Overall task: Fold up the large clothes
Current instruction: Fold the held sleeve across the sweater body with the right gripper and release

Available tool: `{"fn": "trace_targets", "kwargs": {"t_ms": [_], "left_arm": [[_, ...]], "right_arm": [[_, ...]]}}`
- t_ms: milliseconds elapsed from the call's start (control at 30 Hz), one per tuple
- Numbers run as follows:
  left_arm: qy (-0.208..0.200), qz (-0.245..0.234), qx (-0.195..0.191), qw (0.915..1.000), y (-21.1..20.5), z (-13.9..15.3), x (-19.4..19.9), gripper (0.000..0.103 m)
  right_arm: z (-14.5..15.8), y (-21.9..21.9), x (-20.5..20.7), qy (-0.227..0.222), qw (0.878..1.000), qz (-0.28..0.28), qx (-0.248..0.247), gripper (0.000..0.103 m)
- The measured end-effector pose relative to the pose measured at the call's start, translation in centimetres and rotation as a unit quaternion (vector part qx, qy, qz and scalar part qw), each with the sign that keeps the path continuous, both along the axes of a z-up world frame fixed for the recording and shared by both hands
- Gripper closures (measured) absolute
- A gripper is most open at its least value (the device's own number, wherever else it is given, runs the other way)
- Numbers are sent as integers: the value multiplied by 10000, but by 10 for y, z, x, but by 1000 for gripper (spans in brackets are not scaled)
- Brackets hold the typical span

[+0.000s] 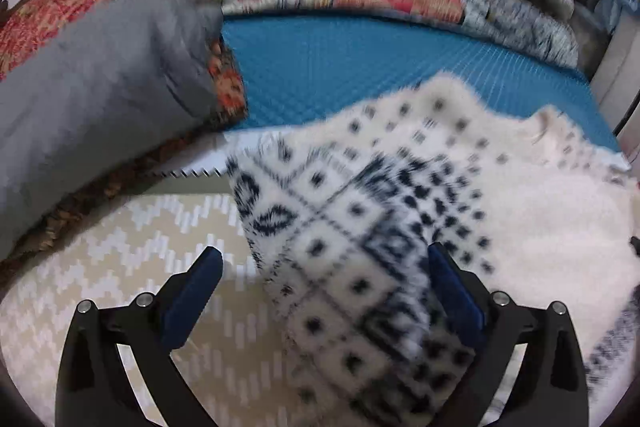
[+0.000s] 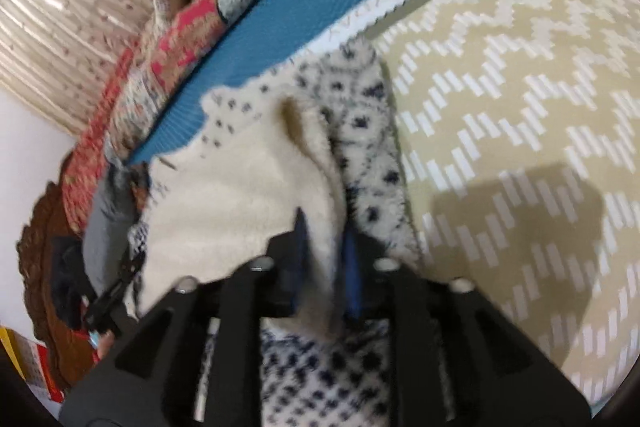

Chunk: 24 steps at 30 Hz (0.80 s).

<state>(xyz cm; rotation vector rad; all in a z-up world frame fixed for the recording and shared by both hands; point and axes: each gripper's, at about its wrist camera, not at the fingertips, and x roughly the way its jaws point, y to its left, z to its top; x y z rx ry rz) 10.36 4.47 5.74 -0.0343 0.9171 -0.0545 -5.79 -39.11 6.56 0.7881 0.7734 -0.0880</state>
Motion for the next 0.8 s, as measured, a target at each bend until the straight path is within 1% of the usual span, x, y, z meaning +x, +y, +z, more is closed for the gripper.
{"fn": "trace_targets", "kwargs": {"t_ms": [33,67,100,133,200,300,400,467,500,567,600,633,667,733,800], "left_arm": [[-147,-3,-41,9999,3,11,-7,103],[-316,-3,-84,9995,7,23,-16,103],[-421,-4,-129,9990,11,30,-24,103],[-524,-19,-212,9984,16,39,-36,103],[-554,-90,-287,9980,22,44,-54,103],[-377,-251,-219,9987,22,35,-82,103],[-98,-287,-30,9995,22,13,-105,103],[167,-149,44,9997,30,-6,-122,103],[323,-39,151,9994,36,-17,-129,103],[633,154,349,9973,47,-35,-138,103],[701,204,237,9971,56,-40,-143,103],[629,287,35,9976,66,-38,-152,103],[625,374,16,9973,72,-34,-160,103],[598,347,9,9976,80,-29,-174,103],[556,241,42,9982,85,-23,-194,103]], "right_arm": [[5,2,-6,-50,9999,-54,-98,66],[11,6,-14,-81,9994,-125,-306,63],[16,11,-22,-98,9986,-149,-495,62],[19,14,-31,-113,9982,-130,-571,62],[22,24,-47,-153,9980,-72,-609,62],[19,34,-71,-88,9976,-38,-690,62],[5,47,-103,53,9974,-29,-714,62],[-6,52,-125,222,9964,-50,-818,62],[-11,54,-136,257,9958,-28,-873,62],[-14,60,-151,222,9953,-11,-944,62],[-13,62,-160,192,9950,-27,-975,62],[-12,64,-169,191,9943,-67,-1051,62],[-11,67,-178,271,9926,-107,-1178,62],[-14,69,-195,406,9905,-120,-1306,62],[-17,68,-215,356,9913,-160,-1257,62]]}}
